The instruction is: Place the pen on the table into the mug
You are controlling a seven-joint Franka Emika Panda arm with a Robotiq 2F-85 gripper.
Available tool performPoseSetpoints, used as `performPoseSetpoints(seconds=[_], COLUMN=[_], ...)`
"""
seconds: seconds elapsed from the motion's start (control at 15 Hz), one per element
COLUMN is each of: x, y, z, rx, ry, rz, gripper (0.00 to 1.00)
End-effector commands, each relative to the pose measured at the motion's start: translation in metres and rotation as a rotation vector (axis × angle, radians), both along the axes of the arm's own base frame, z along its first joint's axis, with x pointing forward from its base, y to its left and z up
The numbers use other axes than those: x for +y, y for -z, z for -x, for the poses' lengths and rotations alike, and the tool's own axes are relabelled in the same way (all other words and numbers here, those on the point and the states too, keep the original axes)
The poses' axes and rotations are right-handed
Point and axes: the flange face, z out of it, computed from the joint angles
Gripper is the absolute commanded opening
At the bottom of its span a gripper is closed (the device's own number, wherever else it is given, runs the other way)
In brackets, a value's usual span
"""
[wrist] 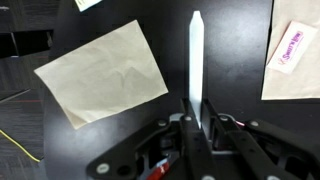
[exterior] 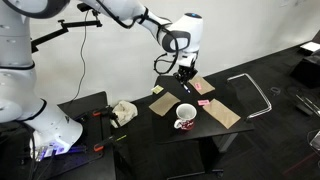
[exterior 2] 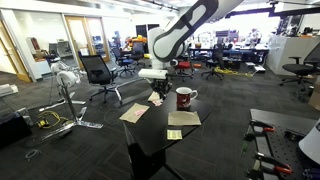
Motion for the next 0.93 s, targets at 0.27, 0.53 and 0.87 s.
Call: performPoseSetpoints(seconds=[0.27, 0.53, 0.87], x=[0.003, 0.002, -0.001], y=[-0.098, -0.132, -0.156], z=[0.026, 0.034, 0.036], rx=[0.1, 0.148, 0.203], ry=[-0.068, -0.081, -0.083], rz=[0.034, 0.105, 0.229], gripper=[0.04, 0.04, 0.04])
